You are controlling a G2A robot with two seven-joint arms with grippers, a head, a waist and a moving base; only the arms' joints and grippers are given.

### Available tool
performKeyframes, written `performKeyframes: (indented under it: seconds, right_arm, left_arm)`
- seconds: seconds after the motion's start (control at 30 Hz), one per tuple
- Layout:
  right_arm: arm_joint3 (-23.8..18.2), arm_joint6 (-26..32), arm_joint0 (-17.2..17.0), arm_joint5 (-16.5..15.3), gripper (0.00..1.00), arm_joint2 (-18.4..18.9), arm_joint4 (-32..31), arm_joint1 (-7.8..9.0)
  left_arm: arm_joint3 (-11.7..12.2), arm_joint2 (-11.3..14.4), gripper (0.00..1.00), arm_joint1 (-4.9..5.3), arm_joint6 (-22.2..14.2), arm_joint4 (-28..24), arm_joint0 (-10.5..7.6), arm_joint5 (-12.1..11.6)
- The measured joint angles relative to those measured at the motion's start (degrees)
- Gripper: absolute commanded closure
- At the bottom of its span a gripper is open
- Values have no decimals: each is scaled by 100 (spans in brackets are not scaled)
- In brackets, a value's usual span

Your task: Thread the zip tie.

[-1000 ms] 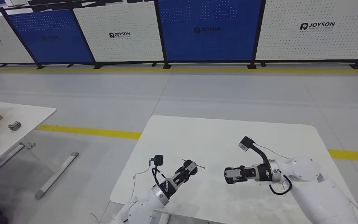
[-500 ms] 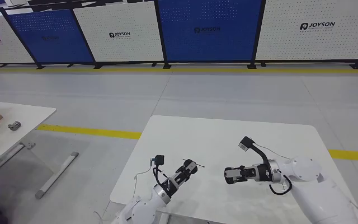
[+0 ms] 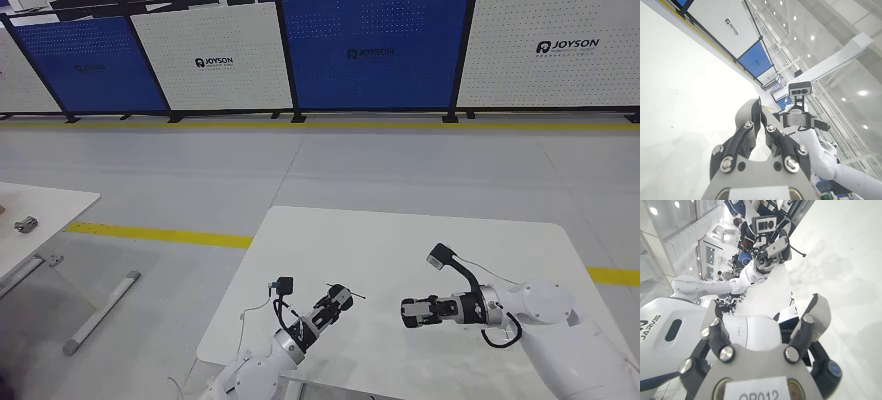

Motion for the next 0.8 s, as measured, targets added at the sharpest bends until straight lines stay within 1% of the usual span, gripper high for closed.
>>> performKeyframes:
  seconds: [0.03, 0.1, 0.2, 0.27, 0.33, 0.37, 0.43, 0.47, 0.57, 0.8]
  right_arm:
    - [-98, -68, -36, 28, 0, 90, -115, 35]
    - [-412, -92, -159, 198, 0, 342, -448, 143]
    - [-919, 86, -367, 611, 0, 777, -807, 316]
    - [-1202, 171, -475, 895, 0, 992, -979, 440]
    - [-1346, 167, -466, 1210, 0, 1031, -1196, 559]
    - [-1379, 163, -415, 1477, 0, 1043, -1334, 638]
    - [-1364, 160, -345, 1844, 0, 1109, -1456, 709]
    - [-1355, 161, -338, 1918, 0, 1117, -1463, 714]
    - [-1353, 161, -341, 1829, 0, 1112, -1449, 708]
    - [-1354, 161, -342, 1828, 0, 1112, -1448, 708]
  left_arm:
    - [0, 0, 100, 0, 0, 0, 0, 0]
    - [0, 0, 100, 0, 0, 0, 0, 0]
    - [0, 0, 100, 0, 0, 0, 0, 0]
    - [0, 0, 100, 0, 0, 0, 0, 0]
    - [0, 0, 100, 0, 0, 0, 0, 0]
    - [0, 0, 100, 0, 0, 0, 0, 0]
    - [0, 0, 100, 0, 0, 0, 0, 0]
    - [0, 0, 100, 0, 0, 0, 0, 0]
    - [0, 0, 100, 0, 0, 0, 0, 0]
    - [0, 0, 100, 0, 0, 0, 0, 0]
